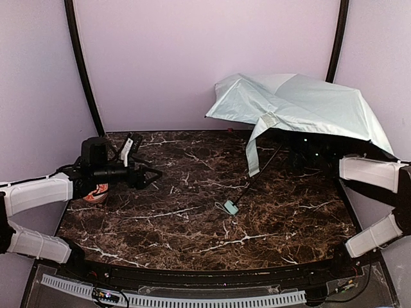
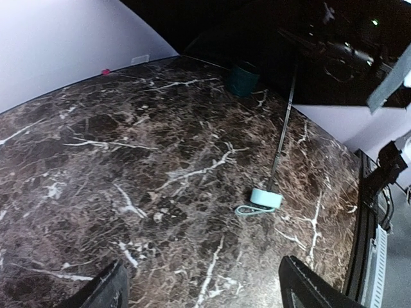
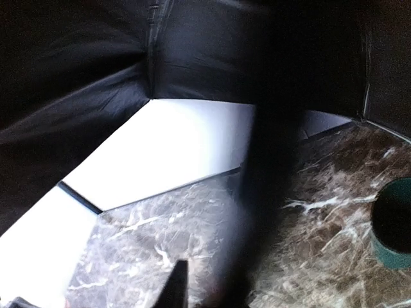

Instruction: Put away the umbrella

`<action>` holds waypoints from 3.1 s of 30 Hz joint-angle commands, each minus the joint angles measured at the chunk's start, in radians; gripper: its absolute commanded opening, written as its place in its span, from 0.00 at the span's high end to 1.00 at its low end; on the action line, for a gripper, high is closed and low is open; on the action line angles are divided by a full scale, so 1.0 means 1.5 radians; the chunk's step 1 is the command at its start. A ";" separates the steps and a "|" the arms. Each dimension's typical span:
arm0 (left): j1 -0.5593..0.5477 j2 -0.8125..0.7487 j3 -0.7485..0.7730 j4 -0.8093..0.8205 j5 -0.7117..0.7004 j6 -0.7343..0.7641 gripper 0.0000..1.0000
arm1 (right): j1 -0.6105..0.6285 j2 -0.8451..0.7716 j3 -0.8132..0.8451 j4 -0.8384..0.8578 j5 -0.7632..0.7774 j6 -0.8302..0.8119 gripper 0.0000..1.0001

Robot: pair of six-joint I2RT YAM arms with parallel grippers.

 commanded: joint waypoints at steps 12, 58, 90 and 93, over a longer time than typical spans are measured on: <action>-0.211 -0.015 0.092 0.017 0.066 0.015 0.18 | 0.109 0.065 0.580 -0.527 0.022 0.027 1.00; -0.404 0.194 0.194 0.376 0.097 -0.248 0.56 | 0.287 0.181 0.621 -0.171 -0.510 0.104 1.00; -0.450 0.151 0.367 -0.121 -0.363 -0.126 1.00 | 0.373 0.130 0.471 -0.225 0.069 0.066 0.74; -0.456 0.155 0.384 -0.153 -0.386 -0.103 1.00 | 0.372 0.133 0.467 -0.204 0.050 0.078 0.96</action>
